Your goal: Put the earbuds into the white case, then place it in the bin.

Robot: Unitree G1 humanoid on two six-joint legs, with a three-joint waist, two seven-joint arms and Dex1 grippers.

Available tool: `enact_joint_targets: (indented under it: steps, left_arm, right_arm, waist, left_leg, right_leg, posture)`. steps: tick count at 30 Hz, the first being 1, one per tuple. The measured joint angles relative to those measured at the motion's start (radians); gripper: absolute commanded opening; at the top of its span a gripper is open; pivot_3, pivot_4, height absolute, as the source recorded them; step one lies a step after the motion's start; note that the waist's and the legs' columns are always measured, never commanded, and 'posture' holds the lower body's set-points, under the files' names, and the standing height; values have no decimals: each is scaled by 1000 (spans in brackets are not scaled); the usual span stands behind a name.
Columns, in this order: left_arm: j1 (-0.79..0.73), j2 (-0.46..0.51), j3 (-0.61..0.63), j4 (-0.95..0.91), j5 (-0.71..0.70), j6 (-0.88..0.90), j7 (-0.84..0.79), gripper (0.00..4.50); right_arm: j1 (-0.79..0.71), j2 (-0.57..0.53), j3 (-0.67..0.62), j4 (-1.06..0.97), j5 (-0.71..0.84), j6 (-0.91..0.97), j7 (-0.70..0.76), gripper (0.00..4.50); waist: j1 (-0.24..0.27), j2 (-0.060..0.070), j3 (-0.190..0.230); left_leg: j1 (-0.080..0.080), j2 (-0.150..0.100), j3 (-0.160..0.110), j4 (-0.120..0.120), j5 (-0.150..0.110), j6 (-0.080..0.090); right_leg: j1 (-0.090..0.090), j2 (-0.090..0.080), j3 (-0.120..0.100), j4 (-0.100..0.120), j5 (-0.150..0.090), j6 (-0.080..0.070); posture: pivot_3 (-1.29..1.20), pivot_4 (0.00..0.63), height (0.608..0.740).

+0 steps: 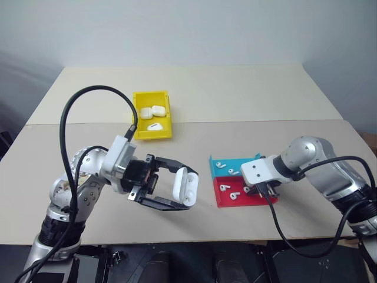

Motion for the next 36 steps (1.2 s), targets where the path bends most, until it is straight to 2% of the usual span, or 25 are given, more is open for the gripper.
enact_joint_targets:
  steps: [13,17,36]
  left_arm:
    - [0,0,0,0,0,0,12,2779]
    - [0,0,0,0,0,0,14,2779]
    - [0,7,10,0,0,0,18,2779]
  right_arm:
    - [-6,9,-11,36,1,-41,9,1546]
    - [-6,9,-24,46,2,-43,13,2434]
    - [-8,32,-25,58,-7,-8,29,2434]
  waist:
    - [0,0,0]
    - [0,0,0]
    - [0,0,0]
  left_leg:
    - [0,0,0,0,0,0]
    - [0,0,0,0,0,0]
    - [0,0,0,0,0,0]
  right_leg:
    - [0,0,0,0,0,0]
    - [0,0,0,0,0,0]
    - [0,0,0,0,0,0]
  posture:
    - [0,150,740]
    - [0,150,740]
    - [0,150,740]
